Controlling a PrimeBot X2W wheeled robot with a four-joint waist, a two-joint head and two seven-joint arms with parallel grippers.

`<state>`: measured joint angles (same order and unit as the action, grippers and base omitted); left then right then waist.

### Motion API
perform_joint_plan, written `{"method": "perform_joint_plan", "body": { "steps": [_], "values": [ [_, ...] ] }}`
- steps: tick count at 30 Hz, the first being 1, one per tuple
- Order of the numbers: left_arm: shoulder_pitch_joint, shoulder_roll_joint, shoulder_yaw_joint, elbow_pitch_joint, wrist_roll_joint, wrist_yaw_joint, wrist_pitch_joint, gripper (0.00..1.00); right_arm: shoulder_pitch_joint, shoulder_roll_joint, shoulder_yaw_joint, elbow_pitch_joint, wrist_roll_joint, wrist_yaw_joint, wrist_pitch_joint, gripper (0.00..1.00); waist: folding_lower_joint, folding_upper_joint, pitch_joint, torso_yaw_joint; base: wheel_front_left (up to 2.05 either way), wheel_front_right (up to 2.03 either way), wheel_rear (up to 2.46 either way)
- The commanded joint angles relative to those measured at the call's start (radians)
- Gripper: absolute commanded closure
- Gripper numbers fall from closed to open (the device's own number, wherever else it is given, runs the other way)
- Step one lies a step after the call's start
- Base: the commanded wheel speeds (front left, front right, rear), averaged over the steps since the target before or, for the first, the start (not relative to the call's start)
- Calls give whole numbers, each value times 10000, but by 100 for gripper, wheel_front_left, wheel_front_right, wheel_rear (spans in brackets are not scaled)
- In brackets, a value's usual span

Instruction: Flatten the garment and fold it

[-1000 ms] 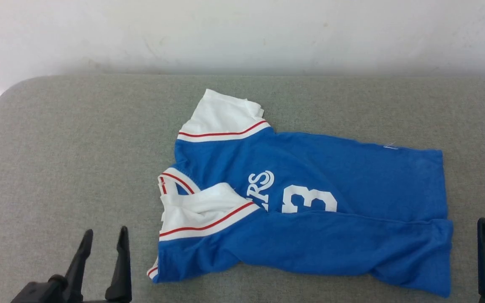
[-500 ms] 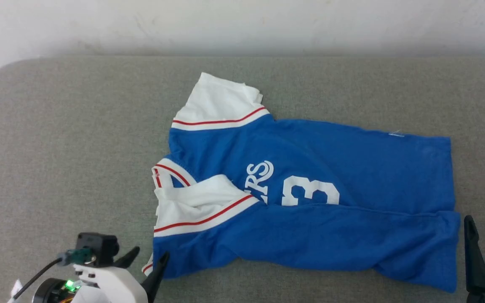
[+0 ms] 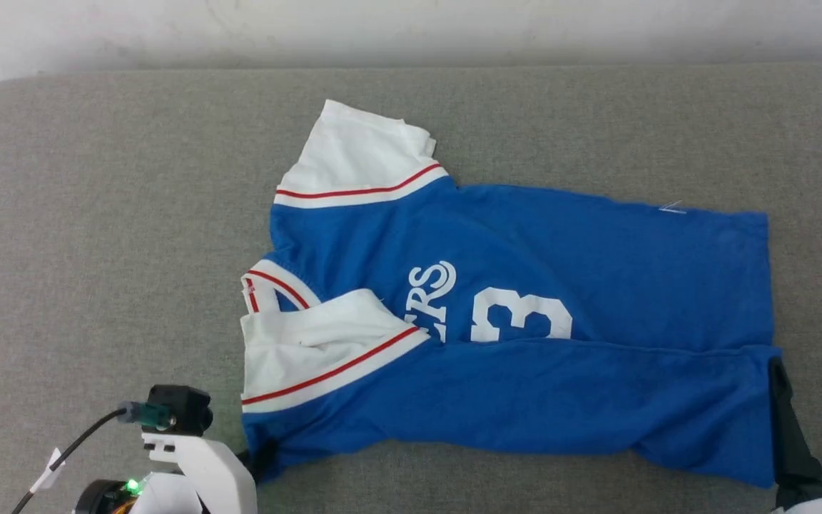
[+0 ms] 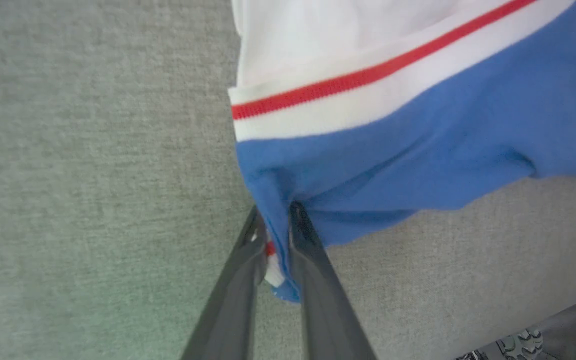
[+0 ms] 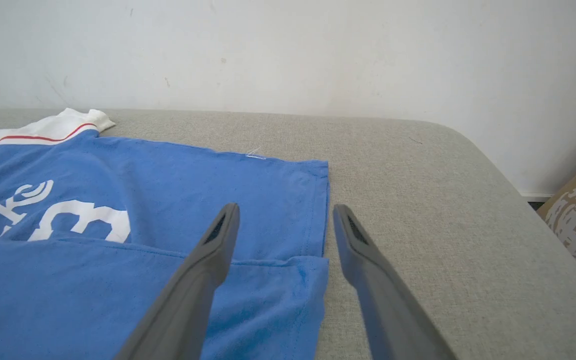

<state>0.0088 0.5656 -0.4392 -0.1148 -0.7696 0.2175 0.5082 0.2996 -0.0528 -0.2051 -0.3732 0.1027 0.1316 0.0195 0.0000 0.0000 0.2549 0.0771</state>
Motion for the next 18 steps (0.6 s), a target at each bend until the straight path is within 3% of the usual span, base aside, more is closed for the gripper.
{"method": "perform_joint_plan", "body": {
  "steps": [1, 7, 14, 18],
  "values": [
    [143, -290, -141, 406, -196, 64, -29, 100, -194, 25, 66, -104, -128, -9, 92, 0, 0, 0, -129, -1, 0, 0, 0],
    [804, -320, 384, -106, -362, 308, -831, 100, -472, -44, 213, -379, 17, -9, 1076, 0, 0, 0, -502, -62, 0, 0, 0],
    [1249, -211, 517, -1020, -239, 598, -1081, 100, -184, -279, -505, -378, 573, -9, 4332, 0, 0, 0, -383, -33, 0, 0, 0],
    [1129, -202, 526, -1316, -171, 659, -1080, 100, -17, -316, -426, -261, 612, -9, 5429, 0, 0, 0, -89, -16, 0, 0, 0]
  ]
}}
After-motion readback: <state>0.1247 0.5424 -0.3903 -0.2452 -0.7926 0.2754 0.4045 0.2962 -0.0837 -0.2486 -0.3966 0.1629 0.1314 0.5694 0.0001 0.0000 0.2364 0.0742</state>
